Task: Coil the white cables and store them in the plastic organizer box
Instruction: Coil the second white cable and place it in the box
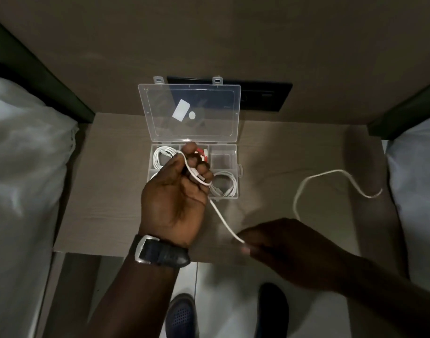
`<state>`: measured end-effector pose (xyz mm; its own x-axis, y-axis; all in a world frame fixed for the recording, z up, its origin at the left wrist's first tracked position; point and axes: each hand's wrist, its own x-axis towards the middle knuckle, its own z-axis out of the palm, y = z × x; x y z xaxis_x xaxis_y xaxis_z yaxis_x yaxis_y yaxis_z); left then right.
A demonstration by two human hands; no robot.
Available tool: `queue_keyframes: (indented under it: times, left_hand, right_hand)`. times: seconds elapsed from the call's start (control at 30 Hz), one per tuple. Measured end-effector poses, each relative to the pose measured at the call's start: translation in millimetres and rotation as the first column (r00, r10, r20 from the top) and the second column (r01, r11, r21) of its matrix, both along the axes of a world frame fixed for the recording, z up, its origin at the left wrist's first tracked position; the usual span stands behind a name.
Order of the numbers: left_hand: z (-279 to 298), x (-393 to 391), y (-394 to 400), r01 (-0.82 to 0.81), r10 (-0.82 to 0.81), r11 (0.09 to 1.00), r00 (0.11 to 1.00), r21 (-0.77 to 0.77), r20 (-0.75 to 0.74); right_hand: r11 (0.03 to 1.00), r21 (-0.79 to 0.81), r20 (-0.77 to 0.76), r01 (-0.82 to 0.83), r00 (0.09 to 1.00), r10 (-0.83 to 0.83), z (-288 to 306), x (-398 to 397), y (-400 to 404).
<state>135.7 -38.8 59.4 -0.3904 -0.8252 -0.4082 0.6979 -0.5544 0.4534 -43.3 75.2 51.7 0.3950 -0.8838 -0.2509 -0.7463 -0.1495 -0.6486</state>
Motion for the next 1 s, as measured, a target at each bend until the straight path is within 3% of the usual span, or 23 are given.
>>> queue_keyframes:
  times: [0.07, 0.13, 0.2, 0.3, 0.4, 0.47, 0.57, 0.67, 0.73, 0.8, 0.87, 0.93, 1.0]
  left_hand:
    - [-2.6, -4.7, 2.8, 0.048, -0.014, 0.991, 0.967, -0.128, 0.254]
    - [-3.9, -13.7, 13.5, 0.231, -0.065, 0.944, 0.830, -0.235, 0.554]
    - [-2.1, -24.3, 26.7, 0.422, -0.168, 0.872, 0.735, -0.249, 0.657]
    - [6.9, -33.4, 38.7, 0.498, -0.334, 0.847, 0.771, -0.186, 0.542]
    - [20.4, -36.2, 38.5, 0.449, -0.422, 0.889, 0.879, -0.087, 0.222]
    - [27.5, -34.1, 32.6, 0.372, -0.371, 0.928, 0.928, -0.018, 0.046]
    - [29.5, -27.9, 21.0, 0.191, -0.191, 0.981, 0.981, 0.006, -0.036]
    - [26.5, -17.7, 8.9, 0.016, -0.014, 0.998, 0.999, -0.064, 0.033]
    - [21.3, -16.3, 4.6, 0.018, 0.020, 0.983, 0.979, -0.181, 0.204]
    - [16.7, -19.0, 7.7, 0.151, -0.012, 0.949, 0.894, -0.277, 0.447]
    - [13.1, -23.7, 19.3, 0.371, -0.102, 0.874, 0.773, -0.315, 0.626]
    - [11.0, -27.6, 34.2, 0.526, -0.206, 0.796, 0.700, -0.299, 0.683]
    - [13.1, -30.3, 47.7, 0.540, -0.286, 0.803, 0.720, -0.252, 0.633]
  right_hand:
    - [0.996, -0.040, 0.004, -0.073, 0.997, 0.074, 22.5, -4.0, -1.4]
    - [0.986, -0.164, 0.032, -0.025, 0.999, 0.031, 45.0, -13.5, -15.5]
    - [0.953, -0.298, 0.058, 0.049, 0.998, -0.033, 60.6, -26.5, -38.8]
    - [0.907, -0.365, 0.149, 0.210, 0.975, -0.166, 61.7, -39.9, -72.0]
    - [0.863, -0.322, 0.249, 0.390, 0.914, -0.320, 36.7, -40.2, -87.7]
    - [0.863, -0.190, 0.299, 0.469, 0.864, -0.404, 18.7, -31.2, -85.6]
    - [0.885, -0.105, 0.249, 0.453, 0.874, -0.418, -1.9, -12.7, -61.8]
    - [0.956, -0.065, 0.143, 0.288, 0.950, -0.277, -8.8, 1.0, -23.3]
    - [0.995, -0.019, 0.083, 0.095, 0.992, -0.093, 1.4, 7.5, -1.4]
    - [1.000, 0.004, 0.100, 0.023, 0.995, -0.023, 20.9, 4.1, 4.3]
    - [0.992, -0.113, 0.100, 0.054, 0.994, -0.043, 40.7, -10.6, -4.4]
    - [0.957, -0.267, 0.090, 0.115, 0.991, -0.094, 55.8, -29.1, -24.2]
    - [0.923, -0.342, 0.110, 0.176, 0.983, -0.147, 62.3, -41.7, -45.8]
